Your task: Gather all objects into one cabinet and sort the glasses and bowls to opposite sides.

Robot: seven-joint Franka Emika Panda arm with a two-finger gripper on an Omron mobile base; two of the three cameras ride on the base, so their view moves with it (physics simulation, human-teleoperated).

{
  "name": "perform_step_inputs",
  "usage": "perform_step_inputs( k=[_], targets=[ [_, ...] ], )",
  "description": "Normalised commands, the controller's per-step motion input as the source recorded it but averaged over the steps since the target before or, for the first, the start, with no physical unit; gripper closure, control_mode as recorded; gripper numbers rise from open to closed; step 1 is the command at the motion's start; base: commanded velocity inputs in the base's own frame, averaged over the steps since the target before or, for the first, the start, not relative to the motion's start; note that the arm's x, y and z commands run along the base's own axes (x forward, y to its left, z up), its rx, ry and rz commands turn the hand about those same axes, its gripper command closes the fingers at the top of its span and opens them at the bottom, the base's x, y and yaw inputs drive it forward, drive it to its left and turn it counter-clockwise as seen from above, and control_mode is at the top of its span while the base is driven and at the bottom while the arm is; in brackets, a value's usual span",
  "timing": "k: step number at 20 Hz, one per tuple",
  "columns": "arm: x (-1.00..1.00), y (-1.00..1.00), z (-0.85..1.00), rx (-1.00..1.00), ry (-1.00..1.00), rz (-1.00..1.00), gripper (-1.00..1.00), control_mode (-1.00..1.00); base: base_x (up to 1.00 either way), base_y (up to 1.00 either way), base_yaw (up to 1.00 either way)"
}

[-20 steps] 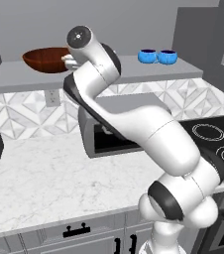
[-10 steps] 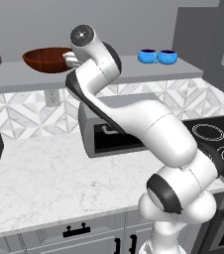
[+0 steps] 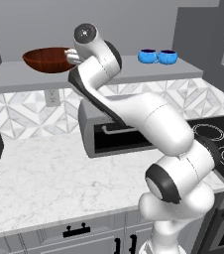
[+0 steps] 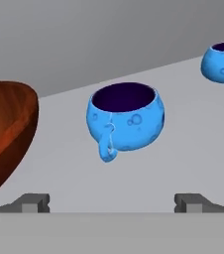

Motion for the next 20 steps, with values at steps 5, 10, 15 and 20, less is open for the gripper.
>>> perform_step_inputs(
  k=[5,10,15,20],
  targets=[
    [0.05,0.00,-0.01,0.01,0.00,0.00,-1.00,-1.00,0.00,0.00,0.00],
    [0.24,0.00,0.00,0.00,0.00,0.00,-1.00,-1.00,0.00,0.00,0.00],
    [0.37,-0.02,-0.02,0.02,0.00,0.00,-1.00,-1.00,0.00,0.00,0.00],
    [0.24,-0.04,-0.12,0.01,0.00,0.00,-1.00,-1.00,0.00,0.00,0.00]
  ],
)
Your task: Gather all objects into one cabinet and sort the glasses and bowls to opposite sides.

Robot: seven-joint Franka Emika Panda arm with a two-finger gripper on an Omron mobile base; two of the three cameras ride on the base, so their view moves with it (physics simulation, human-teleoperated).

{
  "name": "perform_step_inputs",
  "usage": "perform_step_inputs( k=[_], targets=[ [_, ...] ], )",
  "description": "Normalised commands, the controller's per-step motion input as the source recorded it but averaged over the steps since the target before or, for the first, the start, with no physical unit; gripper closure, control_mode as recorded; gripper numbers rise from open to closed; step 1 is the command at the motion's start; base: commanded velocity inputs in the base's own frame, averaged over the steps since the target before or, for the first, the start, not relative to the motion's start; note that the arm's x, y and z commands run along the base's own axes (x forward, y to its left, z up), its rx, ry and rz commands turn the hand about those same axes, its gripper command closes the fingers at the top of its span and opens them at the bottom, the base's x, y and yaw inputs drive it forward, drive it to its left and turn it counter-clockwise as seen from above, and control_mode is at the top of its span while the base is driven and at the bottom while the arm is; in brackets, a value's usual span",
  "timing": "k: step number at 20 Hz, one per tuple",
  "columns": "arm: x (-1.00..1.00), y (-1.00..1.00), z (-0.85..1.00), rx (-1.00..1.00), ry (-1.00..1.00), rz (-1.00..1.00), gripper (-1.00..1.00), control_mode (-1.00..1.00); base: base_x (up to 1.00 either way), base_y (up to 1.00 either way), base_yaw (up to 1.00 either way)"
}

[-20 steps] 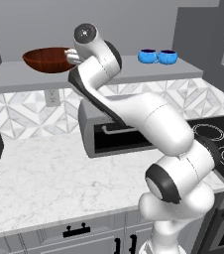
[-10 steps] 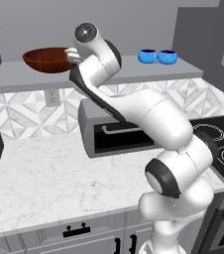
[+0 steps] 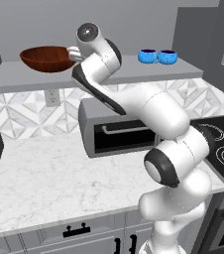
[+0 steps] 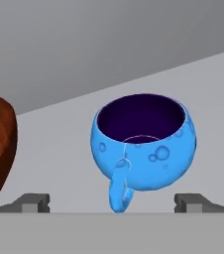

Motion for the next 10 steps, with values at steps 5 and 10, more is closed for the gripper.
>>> perform_step_inputs(
  k=[5,10],
  targets=[
    [0.11,-0.13,-0.10,0.03,-0.01,0.00,-1.00,-1.00,0.00,0.00,0.00],
    [0.01,-0.22,-0.11,0.03,0.00,-0.01,-1.00,-1.00,0.00,0.00,0.00]
  ],
)
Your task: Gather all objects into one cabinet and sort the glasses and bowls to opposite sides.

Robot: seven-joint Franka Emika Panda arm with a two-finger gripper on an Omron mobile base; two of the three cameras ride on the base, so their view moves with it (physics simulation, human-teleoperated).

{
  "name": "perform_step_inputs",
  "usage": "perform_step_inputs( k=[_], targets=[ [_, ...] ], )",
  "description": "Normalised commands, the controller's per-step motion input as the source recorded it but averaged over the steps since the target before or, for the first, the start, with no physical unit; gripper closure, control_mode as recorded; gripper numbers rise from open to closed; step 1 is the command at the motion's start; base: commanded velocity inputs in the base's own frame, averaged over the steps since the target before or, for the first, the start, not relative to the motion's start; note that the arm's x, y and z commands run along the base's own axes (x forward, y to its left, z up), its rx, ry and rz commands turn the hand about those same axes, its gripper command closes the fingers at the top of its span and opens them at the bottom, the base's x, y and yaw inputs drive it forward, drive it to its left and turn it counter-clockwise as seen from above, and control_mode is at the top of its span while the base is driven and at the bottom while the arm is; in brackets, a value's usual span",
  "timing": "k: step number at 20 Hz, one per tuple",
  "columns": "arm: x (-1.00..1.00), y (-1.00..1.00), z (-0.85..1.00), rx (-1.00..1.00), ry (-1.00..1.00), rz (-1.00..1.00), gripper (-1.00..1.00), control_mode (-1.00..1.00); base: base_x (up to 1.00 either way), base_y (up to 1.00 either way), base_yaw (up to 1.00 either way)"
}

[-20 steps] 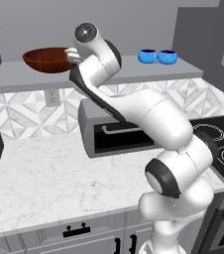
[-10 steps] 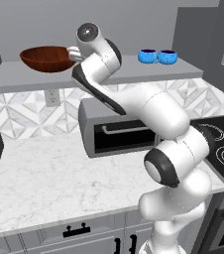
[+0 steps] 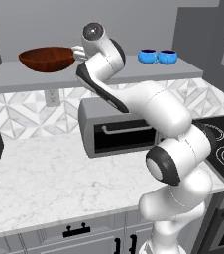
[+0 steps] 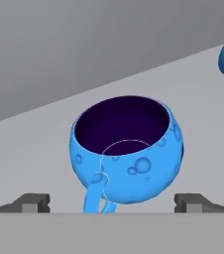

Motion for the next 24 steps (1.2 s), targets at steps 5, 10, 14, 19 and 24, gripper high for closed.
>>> perform_step_inputs(
  k=[5,10,14,19,24],
  targets=[
    [0.00,-0.08,-0.09,0.01,0.00,-0.01,-1.00,-1.00,0.00,0.00,0.00],
    [0.00,0.00,-0.02,0.00,0.00,-0.04,-1.00,-1.00,0.00,0.00,0.00],
    [0.02,0.06,0.00,0.00,0.00,-0.05,-1.00,-1.00,0.00,0.00,0.00],
    [0.04,0.03,0.00,0.00,0.00,-0.05,-1.00,-1.00,0.00,0.00,0.00],
    [0.10,0.01,0.00,0.00,0.00,-0.05,-1.00,-1.00,0.00,0.00,0.00]
  ],
)
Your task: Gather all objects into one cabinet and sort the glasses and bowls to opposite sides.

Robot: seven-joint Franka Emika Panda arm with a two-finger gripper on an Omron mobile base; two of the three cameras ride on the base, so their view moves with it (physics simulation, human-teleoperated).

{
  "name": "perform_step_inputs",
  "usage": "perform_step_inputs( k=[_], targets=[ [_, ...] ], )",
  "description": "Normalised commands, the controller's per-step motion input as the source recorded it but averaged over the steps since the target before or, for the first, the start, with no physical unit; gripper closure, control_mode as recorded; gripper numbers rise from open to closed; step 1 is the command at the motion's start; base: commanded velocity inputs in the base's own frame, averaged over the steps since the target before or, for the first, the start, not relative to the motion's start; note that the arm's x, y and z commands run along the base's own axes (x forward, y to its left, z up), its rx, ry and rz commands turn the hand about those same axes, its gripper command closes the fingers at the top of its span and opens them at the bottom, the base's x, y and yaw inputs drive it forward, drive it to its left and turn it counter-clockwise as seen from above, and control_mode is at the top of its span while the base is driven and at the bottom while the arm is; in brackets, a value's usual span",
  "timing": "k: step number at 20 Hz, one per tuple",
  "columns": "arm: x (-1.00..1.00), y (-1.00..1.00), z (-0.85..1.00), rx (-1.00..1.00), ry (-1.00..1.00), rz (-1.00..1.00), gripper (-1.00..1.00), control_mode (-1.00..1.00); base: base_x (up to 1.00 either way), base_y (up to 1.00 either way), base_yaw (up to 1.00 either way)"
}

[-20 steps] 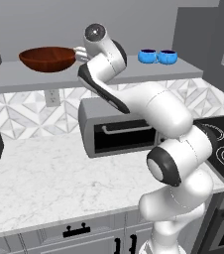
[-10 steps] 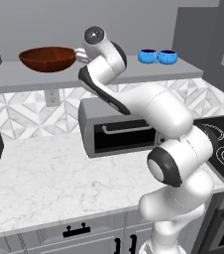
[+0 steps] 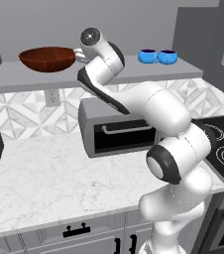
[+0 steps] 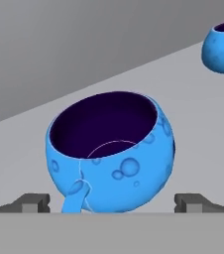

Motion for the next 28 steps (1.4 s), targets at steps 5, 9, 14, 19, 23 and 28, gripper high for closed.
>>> perform_step_inputs(
  k=[5,9,14,19,23,28],
  targets=[
    [0.06,0.00,-0.02,0.00,0.00,-0.03,1.00,-1.00,0.00,0.00,0.00],
    [0.00,0.00,0.00,0.00,0.00,0.00,1.00,-1.00,0.00,0.00,0.00],
    [0.00,0.00,0.00,0.00,0.00,0.00,1.00,-1.00,0.00,0.00,0.00],
    [0.00,0.00,0.00,0.00,0.00,0.00,1.00,-1.00,0.00,0.00,0.00],
    [-0.15,0.00,0.12,0.00,0.00,0.00,1.00,-1.00,0.00,0.00,0.00],
    [-0.39,0.00,0.20,0.00,0.00,0.00,1.00,-1.00,0.00,0.00,0.00]
  ],
)
